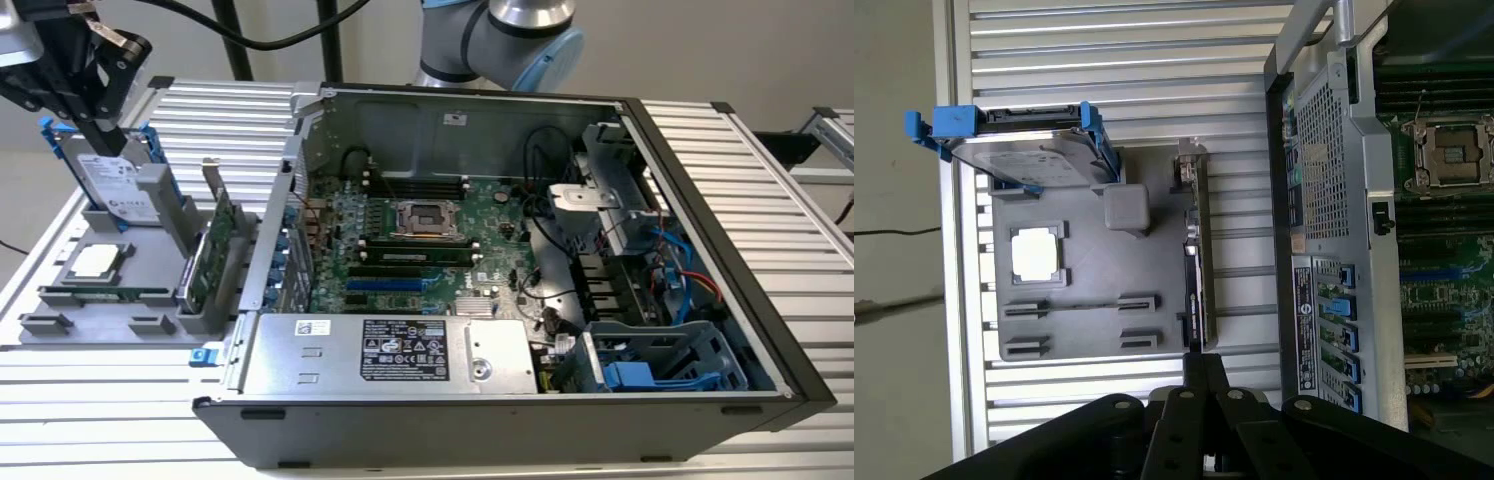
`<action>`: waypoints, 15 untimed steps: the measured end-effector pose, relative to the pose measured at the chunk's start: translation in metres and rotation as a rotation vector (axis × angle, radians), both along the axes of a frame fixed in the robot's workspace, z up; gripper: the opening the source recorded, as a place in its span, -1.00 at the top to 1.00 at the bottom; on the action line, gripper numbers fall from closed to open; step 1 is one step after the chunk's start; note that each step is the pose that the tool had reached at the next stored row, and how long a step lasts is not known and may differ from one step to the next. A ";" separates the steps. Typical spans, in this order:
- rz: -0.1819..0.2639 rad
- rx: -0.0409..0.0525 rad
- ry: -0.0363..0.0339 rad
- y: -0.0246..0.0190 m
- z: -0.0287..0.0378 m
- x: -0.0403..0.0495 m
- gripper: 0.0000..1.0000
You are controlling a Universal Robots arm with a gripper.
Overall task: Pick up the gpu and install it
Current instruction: 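Pick up the gpu and move the gpu toward the slot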
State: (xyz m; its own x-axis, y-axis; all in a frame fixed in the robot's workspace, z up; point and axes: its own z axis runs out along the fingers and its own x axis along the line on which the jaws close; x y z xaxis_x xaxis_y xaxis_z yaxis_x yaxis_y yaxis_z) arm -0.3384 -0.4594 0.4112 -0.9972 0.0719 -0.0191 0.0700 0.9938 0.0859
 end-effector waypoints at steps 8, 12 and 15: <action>0.000 0.0001 0.0000 0.0000 0.0000 0.0000 -1.00; 0.000 0.0004 0.0000 0.0000 0.0000 0.0000 -1.00; 0.000 0.0005 0.0000 -0.0001 -0.0001 0.0000 -1.00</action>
